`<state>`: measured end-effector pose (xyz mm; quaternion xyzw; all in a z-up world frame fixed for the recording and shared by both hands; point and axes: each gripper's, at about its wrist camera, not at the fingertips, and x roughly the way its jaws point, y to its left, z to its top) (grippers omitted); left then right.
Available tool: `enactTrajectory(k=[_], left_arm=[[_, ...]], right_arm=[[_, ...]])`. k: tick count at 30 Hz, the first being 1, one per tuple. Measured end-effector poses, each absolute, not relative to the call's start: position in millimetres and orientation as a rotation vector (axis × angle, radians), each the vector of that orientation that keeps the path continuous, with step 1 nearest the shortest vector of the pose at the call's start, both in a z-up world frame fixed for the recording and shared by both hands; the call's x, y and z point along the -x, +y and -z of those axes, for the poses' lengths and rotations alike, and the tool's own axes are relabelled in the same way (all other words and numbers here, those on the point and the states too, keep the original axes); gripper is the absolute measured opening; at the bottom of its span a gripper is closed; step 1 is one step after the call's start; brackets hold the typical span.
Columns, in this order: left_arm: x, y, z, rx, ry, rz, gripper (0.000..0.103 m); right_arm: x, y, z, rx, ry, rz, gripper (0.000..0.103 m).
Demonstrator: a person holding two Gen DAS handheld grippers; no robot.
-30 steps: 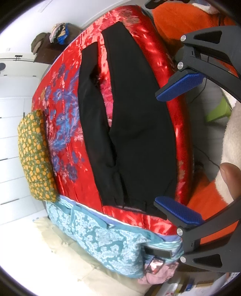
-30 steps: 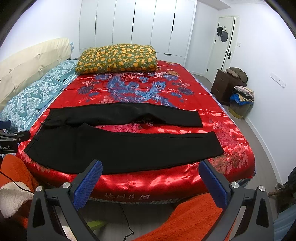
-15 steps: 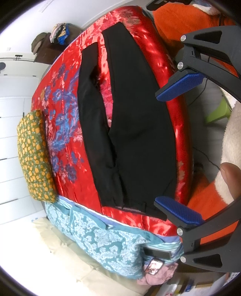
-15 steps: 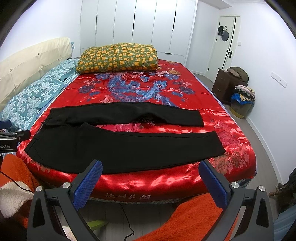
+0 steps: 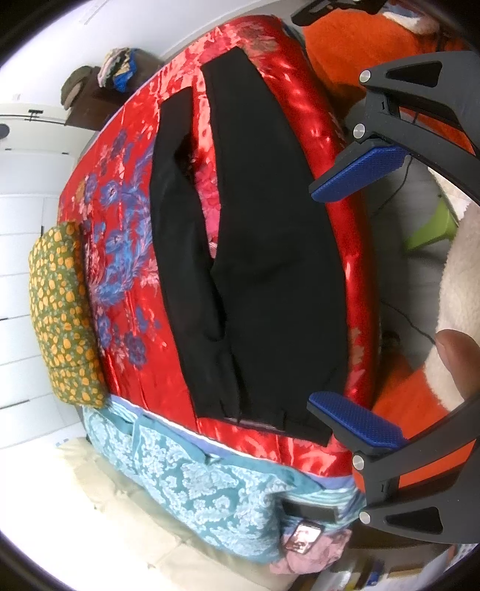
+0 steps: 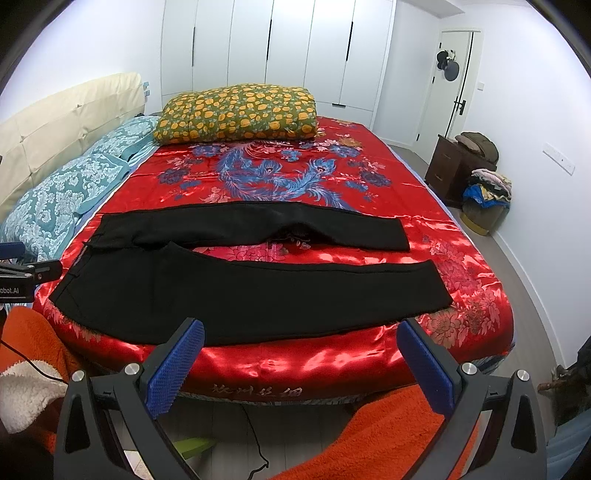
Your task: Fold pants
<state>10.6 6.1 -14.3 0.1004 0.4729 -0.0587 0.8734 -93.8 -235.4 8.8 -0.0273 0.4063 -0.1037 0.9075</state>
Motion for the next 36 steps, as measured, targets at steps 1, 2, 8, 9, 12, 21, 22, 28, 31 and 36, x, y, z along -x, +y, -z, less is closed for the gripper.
enactTrajectory(k=[1, 2, 8, 9, 12, 21, 22, 28, 31, 36], left_arm=[[-9.3, 6.1, 14.0, -0.215, 0.984, 0.123, 0.102], [-8.7, 5.1, 13.6, -0.22, 0.98, 0.124, 0.102], [-10.6, 5.0, 15.0, -0.217, 0.988, 0.128, 0.102], [-11.2, 5.5, 15.4, -0.215, 0.99, 0.127, 0.102], [-12.1, 6.9, 16.4, -0.208, 0.995, 0.13, 0.102], [-12.2, 5.9, 18.4, -0.217, 0.997, 0.126, 0.102], [-12.1, 5.9, 18.0, -0.217, 0.995, 0.127, 0.102], [-12.9, 8.6, 16.0, -0.207, 0.992, 0.131, 0.102], [-13.5, 11.2, 14.8, -0.195, 0.992, 0.129, 0.102], [-18.5, 11.5, 17.8, -0.188, 1.012, 0.126, 0.102]], right_arm=[[93.4, -235.2, -8.3, 0.055, 0.841, 0.212, 0.103], [92.9, -235.0, -7.9, 0.053, 0.843, 0.21, 0.103], [91.0, -235.7, -7.5, 0.049, 0.842, 0.199, 0.103], [90.7, -236.6, -7.4, 0.047, 0.842, 0.197, 0.103], [89.8, -237.9, -7.2, 0.045, 0.842, 0.193, 0.103], [86.7, -236.7, -5.6, 0.038, 0.85, 0.168, 0.103], [86.8, -236.6, -6.4, 0.035, 0.844, 0.165, 0.103], [85.0, -234.3, -16.1, 0.021, 0.795, 0.137, 0.103], [81.7, -227.8, -19.0, 0.039, 0.796, 0.107, 0.103], [82.0, -229.4, -22.8, 0.05, 0.779, 0.118, 0.103]])
